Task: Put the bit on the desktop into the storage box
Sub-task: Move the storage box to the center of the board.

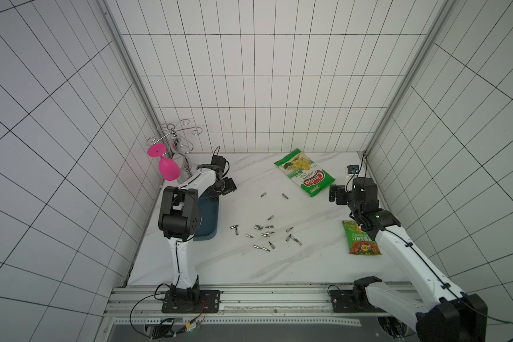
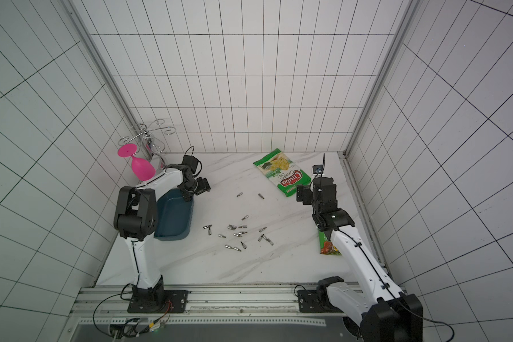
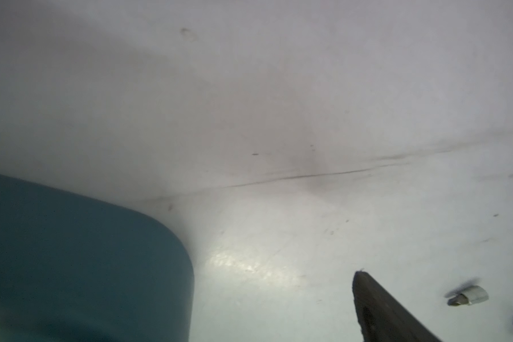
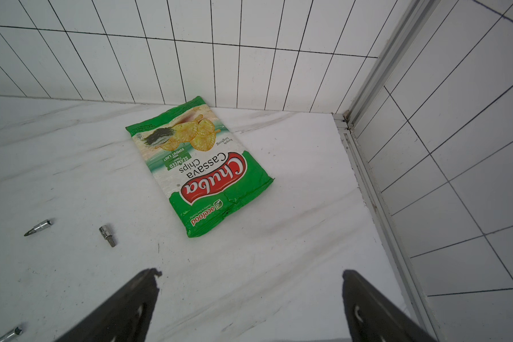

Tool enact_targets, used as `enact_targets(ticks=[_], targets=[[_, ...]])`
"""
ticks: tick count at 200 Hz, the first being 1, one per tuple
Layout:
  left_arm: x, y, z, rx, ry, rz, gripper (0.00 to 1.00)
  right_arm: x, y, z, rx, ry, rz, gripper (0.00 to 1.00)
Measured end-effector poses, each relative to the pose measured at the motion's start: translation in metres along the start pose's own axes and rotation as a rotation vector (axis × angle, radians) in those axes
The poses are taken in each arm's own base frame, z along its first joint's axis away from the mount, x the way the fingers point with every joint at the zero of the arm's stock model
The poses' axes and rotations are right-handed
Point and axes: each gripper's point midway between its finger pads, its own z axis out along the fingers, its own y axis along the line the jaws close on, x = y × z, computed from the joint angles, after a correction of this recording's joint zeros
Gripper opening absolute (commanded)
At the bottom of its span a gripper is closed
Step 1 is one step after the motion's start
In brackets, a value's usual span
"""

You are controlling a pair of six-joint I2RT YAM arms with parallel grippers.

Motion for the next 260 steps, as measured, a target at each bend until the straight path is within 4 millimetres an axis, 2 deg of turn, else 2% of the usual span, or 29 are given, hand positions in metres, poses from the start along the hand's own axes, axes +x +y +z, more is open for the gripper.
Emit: enact_targets(ticks=[25, 47, 106, 133, 165, 199, 227, 246, 260], targets=[[-0.006, -0.036, 0.002, 0.047, 0.002, 0.059, 0.88, 0.0, 0.0, 0.0, 0.0, 0.002, -0.001, 0.99], [-0.009, -0.057, 0.006, 0.074, 0.007, 0.099, 0.88, 0.002, 0.0, 0.0, -0.002, 0.01, -0.002, 0.99], [-0.019, -0.078, 0.02, 0.092, 0.047, 0.163, 0.86, 0.013, 0.004, 0.004, -0.01, 0.051, -0.015, 0.99], [-0.01, -0.091, 0.018, 0.109, 0.069, 0.202, 0.86, 0.018, 0.005, 0.007, -0.01, 0.071, -0.019, 0.99], [0.013, -0.113, 0.015, 0.147, 0.11, 0.269, 0.85, 0.02, 0.005, 0.008, -0.009, 0.079, -0.021, 0.99], [0.031, -0.123, 0.014, 0.163, 0.149, 0.32, 0.83, 0.02, 0.005, 0.009, -0.01, 0.082, -0.021, 0.99], [0.031, -0.121, 0.012, 0.157, 0.144, 0.336, 0.83, 0.026, 0.007, 0.014, -0.015, 0.107, -0.019, 0.99], [0.029, -0.118, 0.0, 0.141, 0.121, 0.347, 0.83, 0.028, 0.012, 0.019, -0.031, 0.14, -0.015, 0.99], [0.022, -0.119, -0.021, 0.141, 0.079, 0.355, 0.84, 0.029, 0.016, 0.023, -0.046, 0.16, -0.009, 0.99]])
